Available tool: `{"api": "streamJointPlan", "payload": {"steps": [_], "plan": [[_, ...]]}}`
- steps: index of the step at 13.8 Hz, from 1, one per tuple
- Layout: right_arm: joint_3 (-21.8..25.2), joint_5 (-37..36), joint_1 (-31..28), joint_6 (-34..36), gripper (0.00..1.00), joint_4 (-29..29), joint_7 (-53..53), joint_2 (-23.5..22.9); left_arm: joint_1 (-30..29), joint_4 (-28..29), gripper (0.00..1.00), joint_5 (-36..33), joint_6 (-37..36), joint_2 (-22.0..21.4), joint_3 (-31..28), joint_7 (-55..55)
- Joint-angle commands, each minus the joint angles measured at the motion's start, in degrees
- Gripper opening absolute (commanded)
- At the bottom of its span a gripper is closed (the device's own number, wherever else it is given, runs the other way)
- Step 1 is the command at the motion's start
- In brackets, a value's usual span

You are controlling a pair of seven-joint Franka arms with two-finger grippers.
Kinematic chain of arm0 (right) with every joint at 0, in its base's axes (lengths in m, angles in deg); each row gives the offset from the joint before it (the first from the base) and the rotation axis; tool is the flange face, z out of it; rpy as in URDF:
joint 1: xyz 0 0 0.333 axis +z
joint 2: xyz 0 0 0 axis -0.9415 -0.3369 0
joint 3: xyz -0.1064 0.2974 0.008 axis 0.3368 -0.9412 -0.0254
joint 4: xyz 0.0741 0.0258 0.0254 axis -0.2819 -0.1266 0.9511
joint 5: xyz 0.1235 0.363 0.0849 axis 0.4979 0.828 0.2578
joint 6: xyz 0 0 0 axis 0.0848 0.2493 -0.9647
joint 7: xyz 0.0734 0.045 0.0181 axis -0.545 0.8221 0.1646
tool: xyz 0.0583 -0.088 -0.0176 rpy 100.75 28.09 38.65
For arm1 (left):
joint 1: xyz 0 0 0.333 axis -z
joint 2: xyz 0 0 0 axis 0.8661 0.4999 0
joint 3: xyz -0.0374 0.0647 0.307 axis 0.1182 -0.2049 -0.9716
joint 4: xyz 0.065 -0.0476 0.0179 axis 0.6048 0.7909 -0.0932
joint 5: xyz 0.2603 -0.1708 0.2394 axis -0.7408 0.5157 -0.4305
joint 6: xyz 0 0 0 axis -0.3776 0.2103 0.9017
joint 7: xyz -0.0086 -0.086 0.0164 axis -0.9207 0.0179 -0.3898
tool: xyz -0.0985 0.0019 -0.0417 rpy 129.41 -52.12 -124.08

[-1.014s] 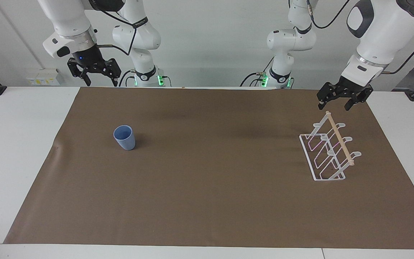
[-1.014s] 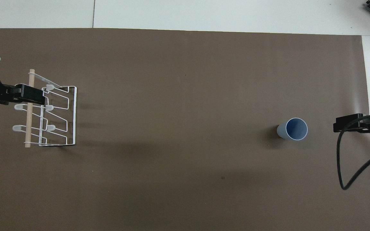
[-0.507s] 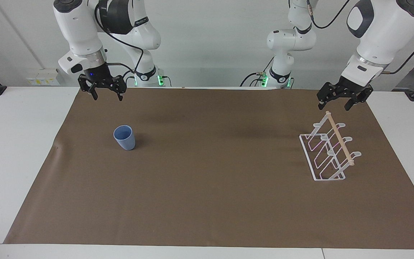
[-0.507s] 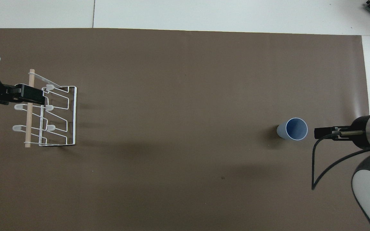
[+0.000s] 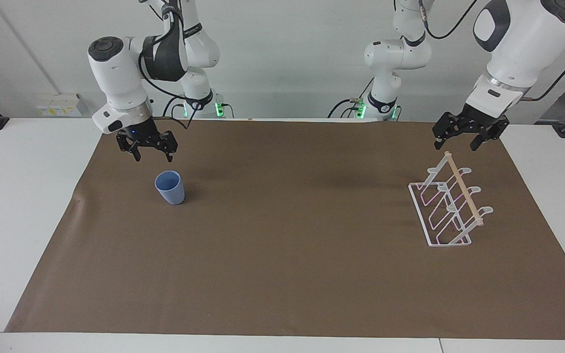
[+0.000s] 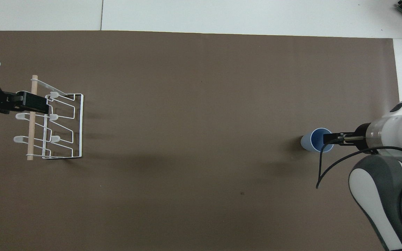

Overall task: Hang cup on cup holder
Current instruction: 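Move the right gripper to the blue cup and insert into its mouth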

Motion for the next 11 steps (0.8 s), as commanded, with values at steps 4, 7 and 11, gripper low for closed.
{"api": "streamJointPlan", "payload": {"steps": [4, 7, 11], "plan": [[-0.06, 1.26, -1.6, -3.84, 1.0, -1.04, 0.9, -5.14, -0.29, 1.85, 1.0, 0.33, -0.13, -1.6, -0.03, 0.14], [-0.05, 1.26, -1.69, -4.9, 1.0, -1.65, 0.82, -6.02, -0.29, 1.85, 1.0, 0.33, -0.13, -1.6, -0.11, 0.22], [0.03, 1.18, -1.87, -7.88, 1.0, -3.15, 0.9, -7.07, -0.29, 1.85, 1.0, 0.33, -0.22, -1.6, -0.03, 0.22]]}}
